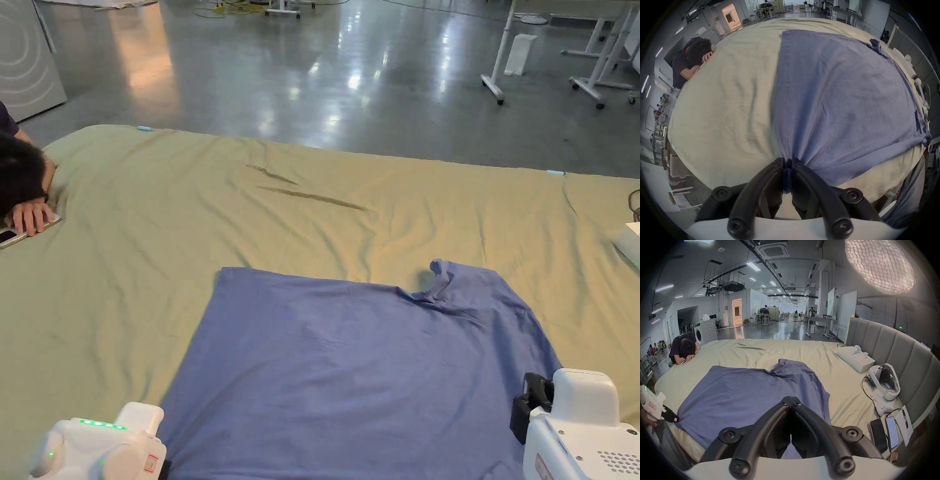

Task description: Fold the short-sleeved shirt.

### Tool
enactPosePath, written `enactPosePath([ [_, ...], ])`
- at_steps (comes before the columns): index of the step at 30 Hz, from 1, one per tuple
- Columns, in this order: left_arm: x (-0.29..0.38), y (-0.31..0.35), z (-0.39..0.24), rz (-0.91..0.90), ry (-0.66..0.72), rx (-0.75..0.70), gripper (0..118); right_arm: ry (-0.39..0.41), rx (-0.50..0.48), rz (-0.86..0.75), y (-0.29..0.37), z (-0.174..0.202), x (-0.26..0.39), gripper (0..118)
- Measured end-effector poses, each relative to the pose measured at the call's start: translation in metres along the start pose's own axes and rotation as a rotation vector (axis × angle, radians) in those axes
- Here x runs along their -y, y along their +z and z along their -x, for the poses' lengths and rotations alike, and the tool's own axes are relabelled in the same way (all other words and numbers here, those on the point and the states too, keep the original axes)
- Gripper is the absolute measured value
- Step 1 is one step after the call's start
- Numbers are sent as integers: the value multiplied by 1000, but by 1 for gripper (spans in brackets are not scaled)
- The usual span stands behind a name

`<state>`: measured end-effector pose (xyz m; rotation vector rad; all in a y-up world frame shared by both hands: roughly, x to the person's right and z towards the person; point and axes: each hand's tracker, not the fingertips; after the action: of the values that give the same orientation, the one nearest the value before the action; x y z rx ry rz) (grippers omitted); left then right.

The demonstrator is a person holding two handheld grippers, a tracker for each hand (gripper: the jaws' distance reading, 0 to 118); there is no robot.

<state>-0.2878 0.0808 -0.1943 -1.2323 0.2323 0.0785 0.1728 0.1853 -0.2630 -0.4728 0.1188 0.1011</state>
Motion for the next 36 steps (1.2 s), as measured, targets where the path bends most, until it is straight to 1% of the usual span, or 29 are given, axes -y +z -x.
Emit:
enactPosePath([
  [3,2,13,15,-46,59,47,7,2,12,20,7,-16,-2,0],
  [6,3,34,21,-97,53,50,7,-6,20,102,11,-39,-3,0],
  [7,2,40,22,-109,49,64,7,3,18,153,10,-47,-2,2],
  [8,1,45,23,-119,46,57,7,7,16,207,9,-54,0,11],
  [9,0,48,23,-122,44,56,7,11,14,247,9,-60,2,23],
  [11,-1,51,26,-138,41,53,7,-5,-10,332,7,-73,12,39],
  [12,-2,50,25,-144,40,53,7,-4,-5,367,6,-77,19,51],
  [13,-1,49,25,-143,42,49,7,7,8,414,4,-82,29,56],
  [16,-1,44,23,-136,45,54,7,40,50,508,2,-88,54,58],
  [18,-1,38,23,-126,45,52,7,29,60,581,0,-91,71,58],
  [19,0,37,23,-124,48,49,7,10,61,614,-1,-92,78,58],
  [22,2,31,23,-113,52,48,7,-41,37,664,-4,-93,98,58],
  [25,5,26,23,-104,57,52,7,-56,16,696,-18,-91,116,56],
  [26,5,25,23,-97,59,53,7,-60,17,699,-22,-90,120,52],
  [27,6,24,23,-98,64,55,7,-68,9,694,-24,-90,122,45],
  [29,8,23,22,-85,78,73,7,-75,20,684,-25,-86,122,41],
  [30,8,23,22,-84,81,74,7,-74,15,680,-25,-86,122,32],
  [32,9,20,21,-80,77,67,7,-50,3,669,-25,-85,120,7],
  [36,10,17,20,-76,73,61,7,-30,-15,669,-24,-88,116,6],
])
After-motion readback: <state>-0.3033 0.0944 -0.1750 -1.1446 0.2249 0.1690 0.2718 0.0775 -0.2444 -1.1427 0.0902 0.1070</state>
